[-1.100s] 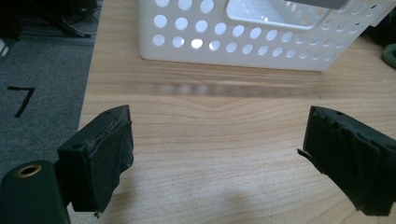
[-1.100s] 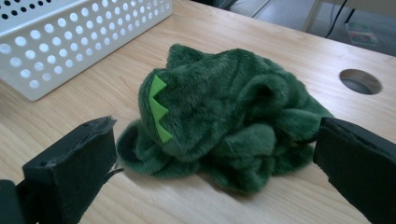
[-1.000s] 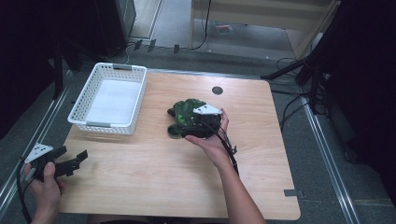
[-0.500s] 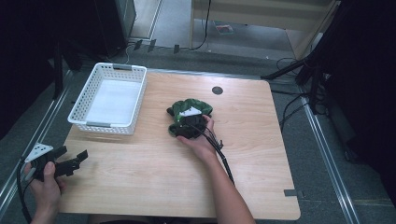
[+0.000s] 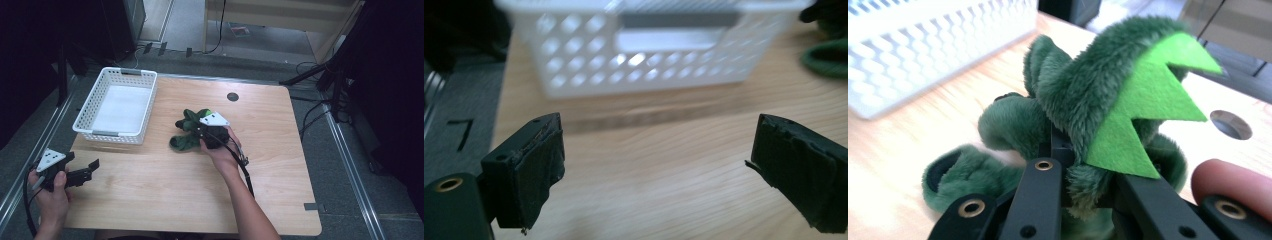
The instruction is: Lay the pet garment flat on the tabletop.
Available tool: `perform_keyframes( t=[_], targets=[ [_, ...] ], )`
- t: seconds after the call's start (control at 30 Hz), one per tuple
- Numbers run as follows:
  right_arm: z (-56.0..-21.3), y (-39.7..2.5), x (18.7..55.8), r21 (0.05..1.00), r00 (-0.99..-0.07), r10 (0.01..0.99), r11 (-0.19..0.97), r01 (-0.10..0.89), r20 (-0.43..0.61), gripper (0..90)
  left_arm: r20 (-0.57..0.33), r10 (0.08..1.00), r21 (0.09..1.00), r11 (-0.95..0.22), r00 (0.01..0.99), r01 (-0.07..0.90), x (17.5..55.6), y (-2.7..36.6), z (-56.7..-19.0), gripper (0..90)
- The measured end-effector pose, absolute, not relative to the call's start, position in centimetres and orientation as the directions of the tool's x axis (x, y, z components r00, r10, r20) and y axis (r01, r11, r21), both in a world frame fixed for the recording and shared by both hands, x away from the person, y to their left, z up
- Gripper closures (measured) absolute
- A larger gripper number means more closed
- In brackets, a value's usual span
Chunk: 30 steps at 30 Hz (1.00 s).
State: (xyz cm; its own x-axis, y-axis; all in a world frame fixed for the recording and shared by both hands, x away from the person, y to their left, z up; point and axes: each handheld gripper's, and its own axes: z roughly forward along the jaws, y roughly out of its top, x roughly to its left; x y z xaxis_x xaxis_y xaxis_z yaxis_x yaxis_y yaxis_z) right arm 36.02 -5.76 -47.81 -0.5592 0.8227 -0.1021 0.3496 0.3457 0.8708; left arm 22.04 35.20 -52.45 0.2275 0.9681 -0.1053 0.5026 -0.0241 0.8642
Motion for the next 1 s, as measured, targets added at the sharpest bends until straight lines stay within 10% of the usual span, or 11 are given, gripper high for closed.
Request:
perform_keyframes(
  t=[0.4, 0.7, 0.8, 0.87, 1.0],
  targets=[
    [-42.7, -10.1, 27.6, 0.93, -0.699, 0.715, 0.247, 0.271, 0.014, 85.4, -0.142, 0.821, 0.91, -0.111, 0.554, 0.399, 23.2, 23.4, -47.0, 7.5],
    [-43.0, -11.8, 25.5, 0.923, -0.741, 0.67, 0.25, 0.293, 0.054, 81.5, -0.207, 0.673, 0.863, -0.217, 0.71, 0.457, 25.3, 15.9, -50.4, 8.2],
    [-44.1, -12.0, 26.4, 0.909, -0.696, 0.718, 0.269, 0.319, 0.031, 66.5, -0.201, 0.682, 0.845, -0.244, 0.704, 0.477, 25.7, 14.8, -51.4, 8.2],
    [-45.9, -12.8, 28.8, 0.872, -0.491, 0.871, 0.238, 0.429, 0.004, 46.1, -0.192, 0.69, 0.836, -0.257, 0.698, 0.485, 25.9, 14.5, -52.0, 8.3],
    [-47.2, -15.5, 30.8, 0.839, -0.302, 0.946, 0.067, 0.54, 0.119, 41.2, -0.209, 0.704, 0.817, -0.256, 0.679, 0.517, 26.1, 14.7, -52.9, 8.3]
  ],
)
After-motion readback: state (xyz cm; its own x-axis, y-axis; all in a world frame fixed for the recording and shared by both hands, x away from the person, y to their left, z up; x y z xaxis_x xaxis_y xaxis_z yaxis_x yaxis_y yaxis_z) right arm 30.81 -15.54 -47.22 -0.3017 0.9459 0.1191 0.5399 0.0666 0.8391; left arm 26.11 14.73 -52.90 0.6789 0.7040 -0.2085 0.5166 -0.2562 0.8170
